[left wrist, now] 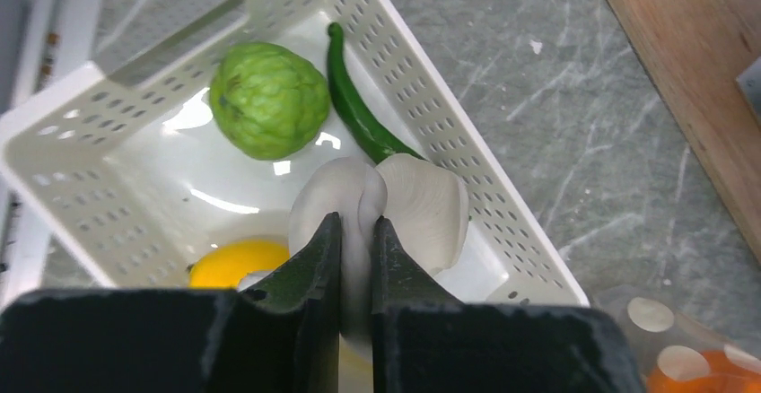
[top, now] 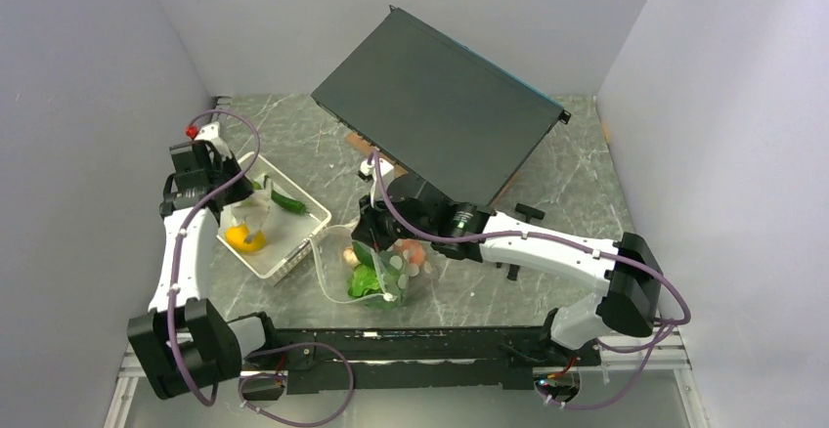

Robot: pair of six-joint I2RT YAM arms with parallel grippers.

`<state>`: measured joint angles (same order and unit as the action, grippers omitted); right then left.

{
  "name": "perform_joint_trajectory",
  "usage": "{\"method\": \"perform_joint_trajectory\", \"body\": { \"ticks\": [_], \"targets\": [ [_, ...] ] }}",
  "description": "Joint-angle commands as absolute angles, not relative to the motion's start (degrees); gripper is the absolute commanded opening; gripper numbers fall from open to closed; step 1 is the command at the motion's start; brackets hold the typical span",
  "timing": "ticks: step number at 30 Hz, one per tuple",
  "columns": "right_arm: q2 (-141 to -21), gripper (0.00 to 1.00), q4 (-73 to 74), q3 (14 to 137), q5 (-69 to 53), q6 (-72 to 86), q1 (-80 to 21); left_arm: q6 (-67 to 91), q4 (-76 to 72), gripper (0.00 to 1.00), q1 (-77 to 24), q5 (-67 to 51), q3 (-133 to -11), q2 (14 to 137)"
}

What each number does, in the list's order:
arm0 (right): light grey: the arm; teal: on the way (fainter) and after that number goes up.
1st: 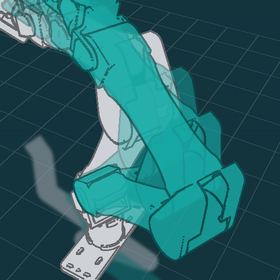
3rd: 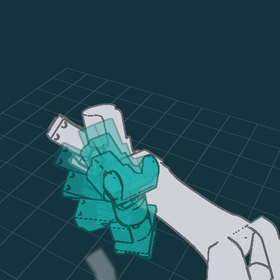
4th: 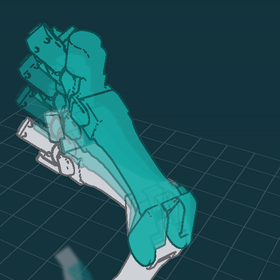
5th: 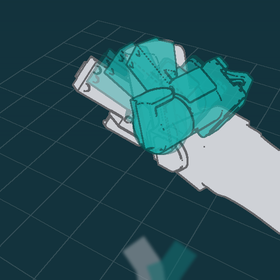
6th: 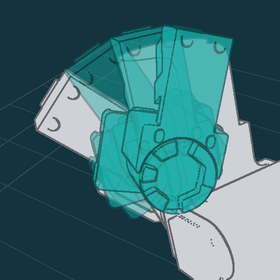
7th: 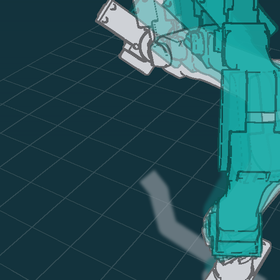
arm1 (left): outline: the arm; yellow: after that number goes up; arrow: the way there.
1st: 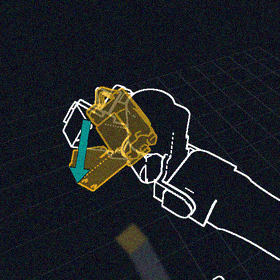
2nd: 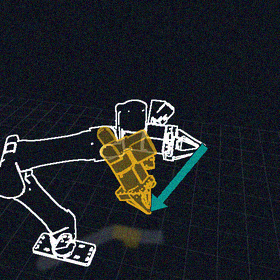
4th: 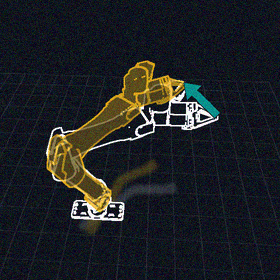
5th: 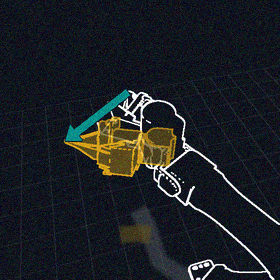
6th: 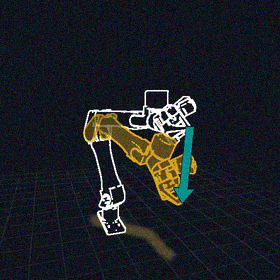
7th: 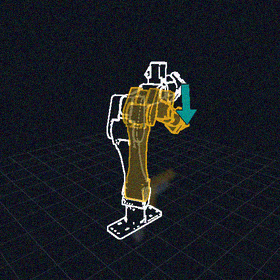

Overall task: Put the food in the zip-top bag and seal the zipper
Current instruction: Place the fake vegetable in the bin.

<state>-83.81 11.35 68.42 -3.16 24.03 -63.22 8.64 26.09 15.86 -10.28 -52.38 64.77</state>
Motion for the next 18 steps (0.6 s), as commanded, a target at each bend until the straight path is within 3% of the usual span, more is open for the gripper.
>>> {"method": "perform_joint_trajectory", "body": {
  "ticks": [1,3,5,9,14,18],
  "targets": [
    [-84.33,0.0,6.51,70.07,-4.44,23.04,-63.44,10.86,23.21,0.12,17.05,-19.44,-56.32,67.79],
    [-84.29,0.0,6.07,69.81,-4.77,22.94,-63.43,10.83,23.29,0.26,17.3,-20.62,-56.12,68.34],
    [-84.09,0.0,5.91,69.54,-4.87,22.81,-63.39,10.72,23.04,0.46,17.31,-22.36,-55.65,68.39],
    [-83.0,0.0,5.32,68.23,-4.39,22.53,-63.46,10.2,24.03,0.69,17.27,-20.5,-54.99,67.25],
    [-82.08,0.0,5.8,67.73,-3.37,21.64,-63.5,9.64,25.74,0.79,17.26,-13.62,-52.9,62.32],
    [-80.85,0.0,5.12,66.57,-3.4,21.69,-63.47,14.02,29.46,0.73,16.84,-3.63,-52.14,60.36]
  ]
}}
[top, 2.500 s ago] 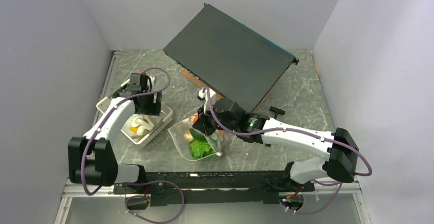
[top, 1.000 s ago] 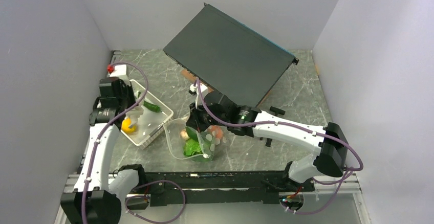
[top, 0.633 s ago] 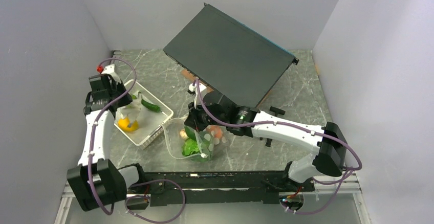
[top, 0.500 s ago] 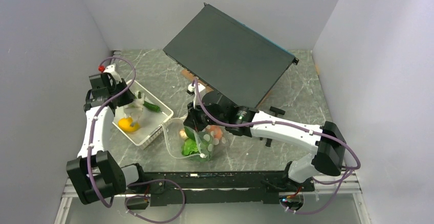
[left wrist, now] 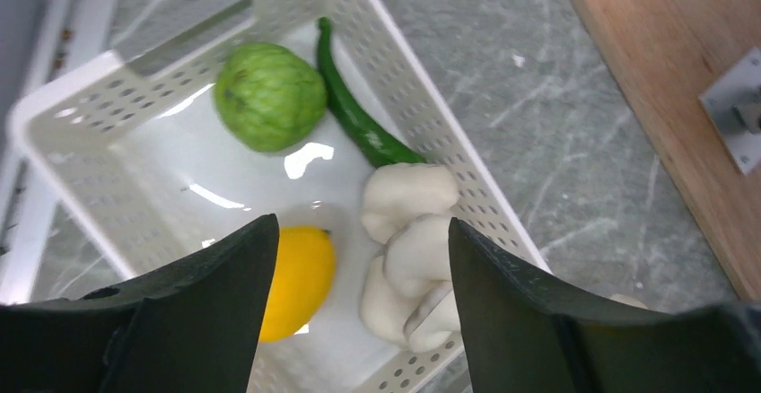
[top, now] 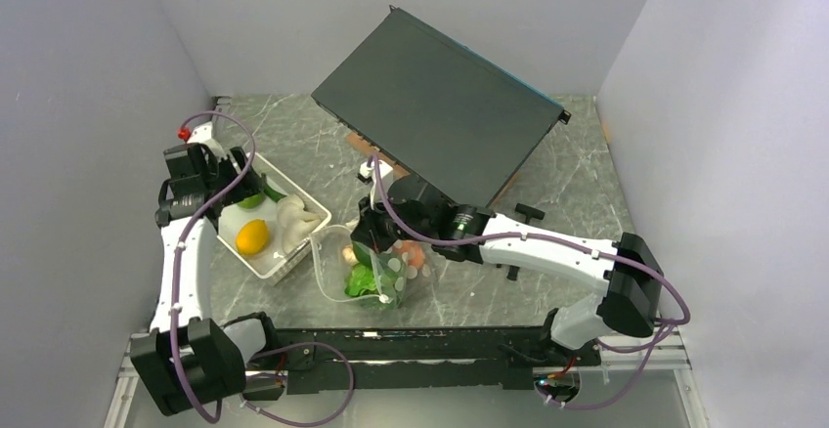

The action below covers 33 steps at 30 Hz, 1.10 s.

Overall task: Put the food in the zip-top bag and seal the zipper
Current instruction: Place the fake vegetable in the bin, then pick up the fake fruit from the bin.

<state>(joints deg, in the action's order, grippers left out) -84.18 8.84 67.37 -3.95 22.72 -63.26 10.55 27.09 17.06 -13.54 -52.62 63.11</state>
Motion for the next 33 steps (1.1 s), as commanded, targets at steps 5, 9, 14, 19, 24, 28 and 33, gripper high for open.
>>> {"method": "perform_joint_trajectory", "body": {
  "ticks": [5,9,14,19,24,28,33],
  "targets": [
    [-79.47,0.0,5.37,65.92,-3.61,21.58,-63.5,22.74,35.39,0.72,16.7,1.78,-49.57,59.6],
    [-79.16,0.0,5.08,65.61,-3.43,21.37,-63.46,20.89,34.36,0.73,16.52,0.53,-47.52,59.74],
    [-80.14,0.0,4.85,65.85,-4.56,21.87,-63.45,17.81,37.03,0.74,16.52,0.53,-48.65,65.83],
    [-80.92,0.0,4.77,66.27,-4.83,22.15,-63.46,19.06,40.31,0.75,14.8,2.26,-50.24,73.08],
    [-81.05,0.0,4.77,66.3,-5.09,22.52,-63.46,20.0,40.21,0.79,13.72,4.67,-50.38,75.58],
    [-81.03,0.0,4.83,66.47,-5.92,22.89,-63.5,19.65,40.11,0.79,13.71,5.15,-51.58,78.18],
    [-81.1,0.0,5.38,67.31,-6.96,23.7,-63.52,18.89,40.65,0.67,13.71,4.39,-52.36,80.42]
  ]
}}
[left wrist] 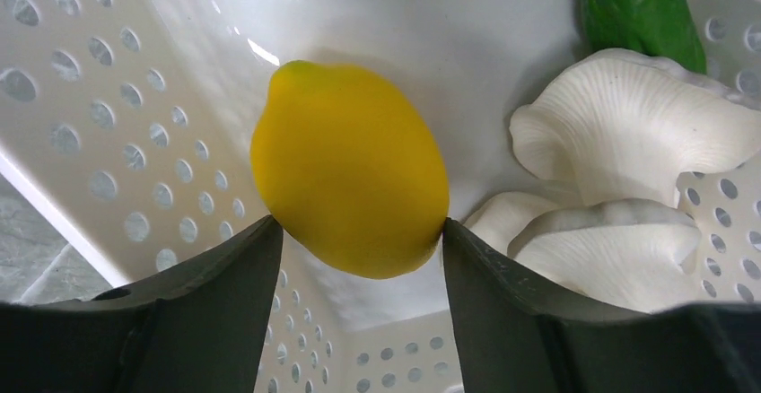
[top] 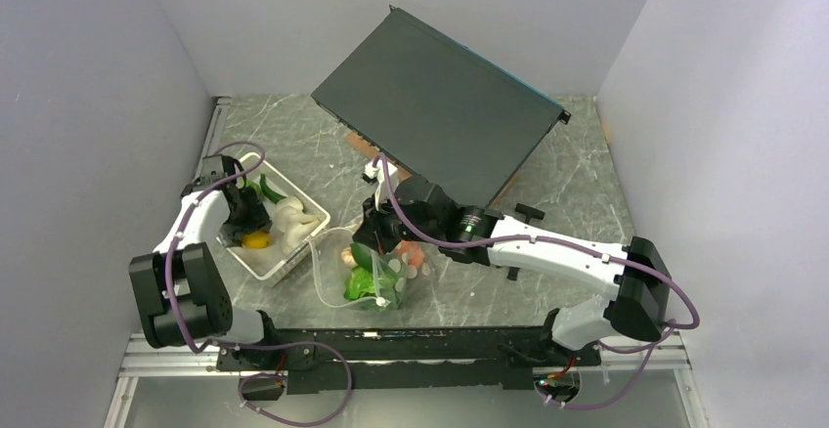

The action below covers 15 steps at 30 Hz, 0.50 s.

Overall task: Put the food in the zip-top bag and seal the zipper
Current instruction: Pick up the fake fruit from the bin.

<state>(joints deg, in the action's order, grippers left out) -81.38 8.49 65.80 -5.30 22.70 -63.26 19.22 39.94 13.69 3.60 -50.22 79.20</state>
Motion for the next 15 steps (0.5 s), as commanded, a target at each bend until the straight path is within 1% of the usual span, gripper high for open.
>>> {"method": "perform_joint_trajectory", "body": {
  "ticks": [1,3,5,8,12,13,15],
  "targets": [
    [-81.0,0.0,5.5,67.37,-7.09,23.89,-63.54,18.59,40.85,0.62,13.71,4.24,-52.51,80.68],
    [-81.0,0.0,5.76,67.54,-6.98,24.07,-63.55,18.18,41.4,0.47,13.71,4.71,-52.96,80.62],
    [-80.99,0.0,6.45,67.67,-6.5,24.17,-63.59,18.11,41.3,0.38,13.71,4.48,-52.66,78.57],
    [-80.49,0.0,7.38,67.52,-5.2,24.09,-63.63,18.21,40.66,0.33,12.52,4.06,-51.41,73.08],
    [-80.07,0.0,8.94,67.57,-2.63,23.97,-63.64,19.55,41.04,0.28,9.03,2.71,-50.09,62.46],
    [-79.88,0.0,9.28,67.67,-2.16,24.18,-63.67,20.09,41.93,0.26,8.39,0.47,-49.77,59.47],
    [-79.58,0.0,9.03,67.48,-1.75,24.65,-63.63,21.53,43.47,0.25,7.56,-7.56,-48.92,52.04]
  ]
}}
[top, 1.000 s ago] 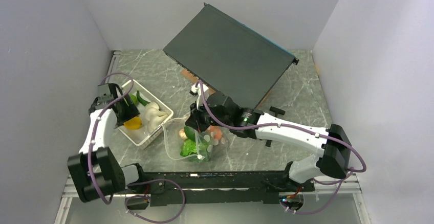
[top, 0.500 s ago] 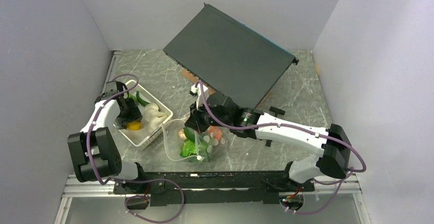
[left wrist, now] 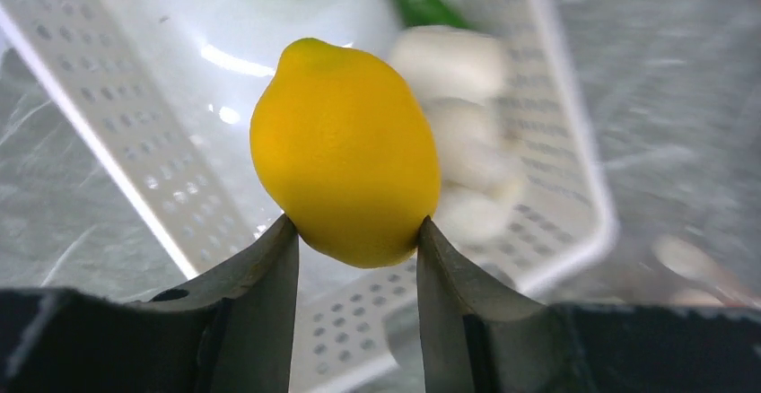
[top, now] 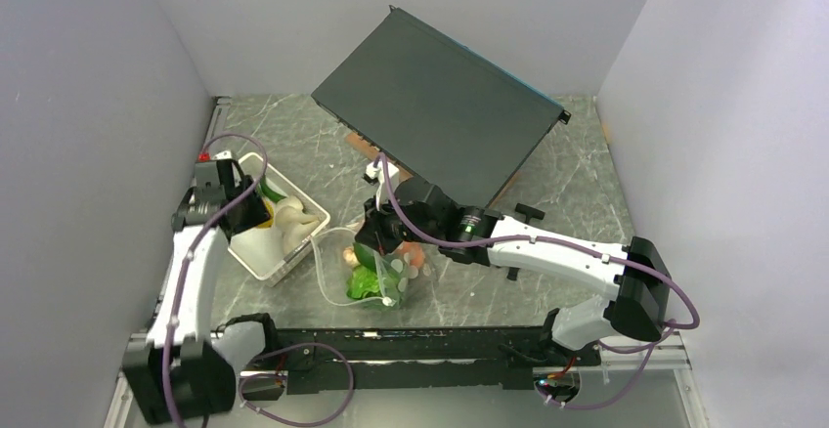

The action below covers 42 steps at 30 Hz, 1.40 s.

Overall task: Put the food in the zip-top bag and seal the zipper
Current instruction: Pick up the fake fruit from the bin, then place the fake fruit in the zipper food storage bag.

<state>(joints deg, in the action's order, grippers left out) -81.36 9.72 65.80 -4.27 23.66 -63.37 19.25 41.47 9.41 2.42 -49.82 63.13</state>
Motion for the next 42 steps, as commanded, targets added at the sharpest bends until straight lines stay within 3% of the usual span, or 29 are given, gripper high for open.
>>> {"method": "perform_joint_trajectory", "body": {
  "ticks": [1,6,11,26,42],
  "targets": [
    [-79.29,0.0,8.68,67.23,-1.48,24.97,-63.59,22.37,44.11,0.25,7.25,-11.96,-48.59,48.41],
    [-78.58,0.0,7.0,66.38,-1.48,27.09,-63.48,27.93,47.26,0.25,6.74,-29.6,-48.96,31.34],
    [-79.21,0.0,5.12,65.91,-1.62,28.94,-63.45,33.32,46.32,0.24,6.76,-43.7,-48.55,22.63],
    [-80.43,0.0,5.16,67.08,-1.82,30.64,-63.45,30.27,49.59,0.28,6.68,-47.29,-39.6,15.06],
    [-83.69,0.0,6.0,69.81,-2.05,30.18,-63.44,26.42,49.95,0.3,2.12,-48.05,-37.89,20.45]
  ]
}}
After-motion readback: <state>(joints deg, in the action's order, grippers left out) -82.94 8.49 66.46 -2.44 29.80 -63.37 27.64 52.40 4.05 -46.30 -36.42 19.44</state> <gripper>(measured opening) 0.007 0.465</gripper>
